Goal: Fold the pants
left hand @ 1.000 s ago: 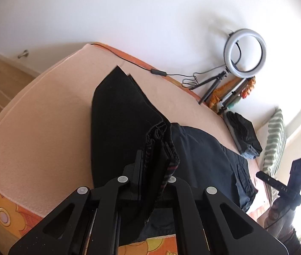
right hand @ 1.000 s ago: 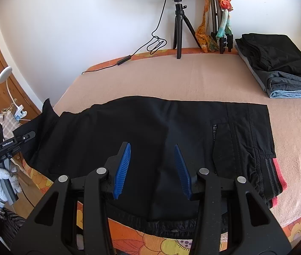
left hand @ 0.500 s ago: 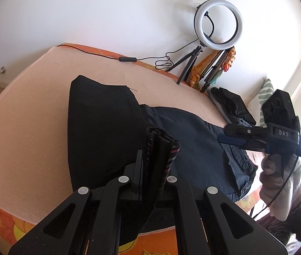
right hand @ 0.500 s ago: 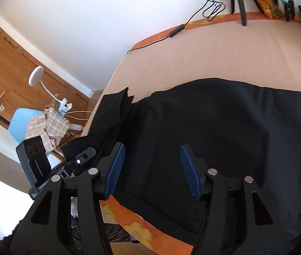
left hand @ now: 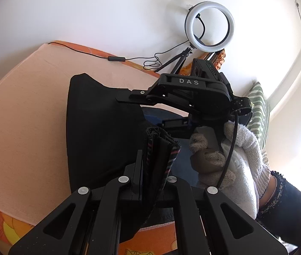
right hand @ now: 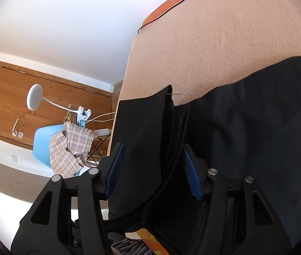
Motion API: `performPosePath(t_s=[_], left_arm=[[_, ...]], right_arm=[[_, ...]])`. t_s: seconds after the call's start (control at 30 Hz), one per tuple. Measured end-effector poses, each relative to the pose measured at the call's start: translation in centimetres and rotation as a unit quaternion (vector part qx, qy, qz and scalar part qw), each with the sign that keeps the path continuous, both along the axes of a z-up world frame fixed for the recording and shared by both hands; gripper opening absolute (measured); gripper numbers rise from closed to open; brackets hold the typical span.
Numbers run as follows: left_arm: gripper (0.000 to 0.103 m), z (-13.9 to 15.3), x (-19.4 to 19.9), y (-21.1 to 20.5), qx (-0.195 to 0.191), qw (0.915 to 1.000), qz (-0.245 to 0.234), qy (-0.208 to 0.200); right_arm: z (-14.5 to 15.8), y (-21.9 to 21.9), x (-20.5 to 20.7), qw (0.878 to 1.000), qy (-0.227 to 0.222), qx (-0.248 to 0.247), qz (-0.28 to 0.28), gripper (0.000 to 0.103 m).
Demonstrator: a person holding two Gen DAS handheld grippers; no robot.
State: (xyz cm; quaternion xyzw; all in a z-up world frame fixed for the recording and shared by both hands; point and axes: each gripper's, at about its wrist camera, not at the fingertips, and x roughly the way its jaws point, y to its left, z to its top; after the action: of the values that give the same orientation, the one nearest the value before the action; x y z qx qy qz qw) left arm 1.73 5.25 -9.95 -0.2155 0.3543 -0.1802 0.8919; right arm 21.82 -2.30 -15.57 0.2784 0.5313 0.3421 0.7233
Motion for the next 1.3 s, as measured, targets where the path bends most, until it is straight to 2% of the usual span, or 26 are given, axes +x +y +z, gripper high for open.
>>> performPosePath(t_s=[0.03, 0.07, 0.17, 0.4, 0.53, 0.7, 0.83, 1.03, 1.3], left_arm=[[0.003, 0.0, 0.0, -0.2, -0.002, 1.0000, -0.003, 0.000], [0.003, 0.0, 0.0, -0.4, -0.004, 1.0000, -0.007, 0.001], [0.003, 0.2, 0.2, -1.3, -0.020, 0.9996, -0.018, 0.001], [0.003, 1.4, 0.7, -6.1, -0.027, 0.9970, -0.071, -0.014], [0.003, 1.3, 1.3, -9.5, -0.026, 0.9942, -0.103, -0.013], [0.003, 0.9, 1.8, -13.5, -0.024, 0.9902, -0.137, -0.010], [0.003, 0.7, 2.2, -15.8, -0.032, 0.9870, -0.157, -0.006], [0.003, 0.9, 3.8, -20.0, -0.023, 0.9808, -0.193, -0.013], [0.003, 0.3, 4.3, -24.5, -0.014, 0.9720, -0.234, -0.009]], right_arm=[[0.3, 0.1, -0.1, 1.000, -0.007, -0.007, 0.002, 0.026], [0.6, 0.1, 0.0, 1.000, -0.016, -0.018, 0.003, 0.013], [2.3, -1.0, -0.6, 0.998, -0.049, -0.040, -0.003, 0.006], [6.1, -6.9, -2.6, 0.990, -0.104, -0.088, -0.046, 0.005], [7.2, -10.5, -3.3, 0.984, -0.117, -0.112, -0.069, 0.005], [7.4, -14.2, -3.9, 0.979, -0.124, -0.136, -0.089, 0.005], [7.2, -17.8, -4.6, 0.976, -0.124, -0.142, -0.113, 0.005], [6.6, -22.5, -5.1, 0.972, -0.113, -0.145, -0.146, 0.005], [6.8, -26.7, -5.9, 0.963, -0.122, -0.173, -0.168, 0.005]])
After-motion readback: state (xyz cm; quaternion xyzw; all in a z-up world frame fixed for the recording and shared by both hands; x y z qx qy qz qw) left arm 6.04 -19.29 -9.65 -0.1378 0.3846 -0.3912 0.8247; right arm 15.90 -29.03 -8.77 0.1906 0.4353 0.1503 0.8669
